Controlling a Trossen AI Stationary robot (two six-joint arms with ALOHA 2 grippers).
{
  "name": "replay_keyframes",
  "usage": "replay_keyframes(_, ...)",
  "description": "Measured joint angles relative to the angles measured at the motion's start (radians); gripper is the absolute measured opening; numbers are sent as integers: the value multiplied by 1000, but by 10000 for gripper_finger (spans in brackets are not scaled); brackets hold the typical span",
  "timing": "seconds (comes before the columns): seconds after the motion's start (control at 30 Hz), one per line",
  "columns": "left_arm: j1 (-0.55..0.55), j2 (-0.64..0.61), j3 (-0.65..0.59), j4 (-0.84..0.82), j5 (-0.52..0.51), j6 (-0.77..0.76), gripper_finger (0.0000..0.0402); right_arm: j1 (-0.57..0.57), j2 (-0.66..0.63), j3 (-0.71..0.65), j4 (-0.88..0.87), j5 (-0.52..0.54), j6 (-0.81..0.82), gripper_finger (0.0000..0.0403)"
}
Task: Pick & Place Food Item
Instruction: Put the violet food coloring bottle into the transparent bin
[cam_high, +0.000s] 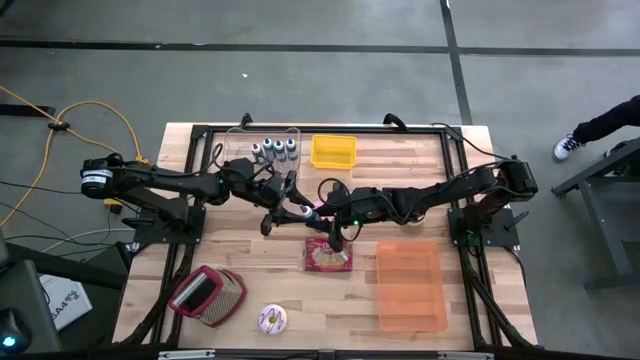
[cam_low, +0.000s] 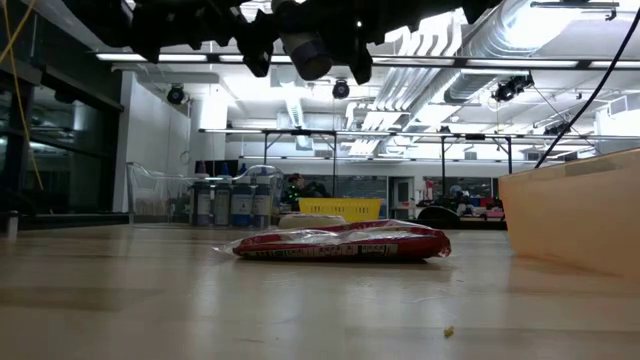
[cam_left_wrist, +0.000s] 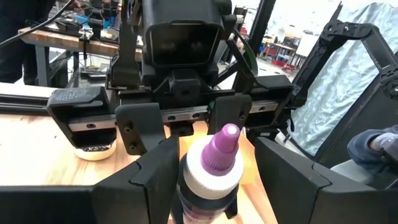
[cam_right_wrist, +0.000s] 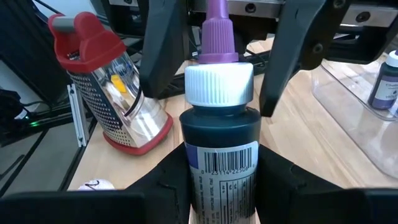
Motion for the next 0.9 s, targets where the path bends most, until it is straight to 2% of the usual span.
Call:
replay_keyframes(0.47,0,0,0,-13,-2,-2,152,0,0,0,4,0,0,119)
replay_keyframes(0.9,0,0,1,-14,-10,5,136,0,0,0,9,0,0,119)
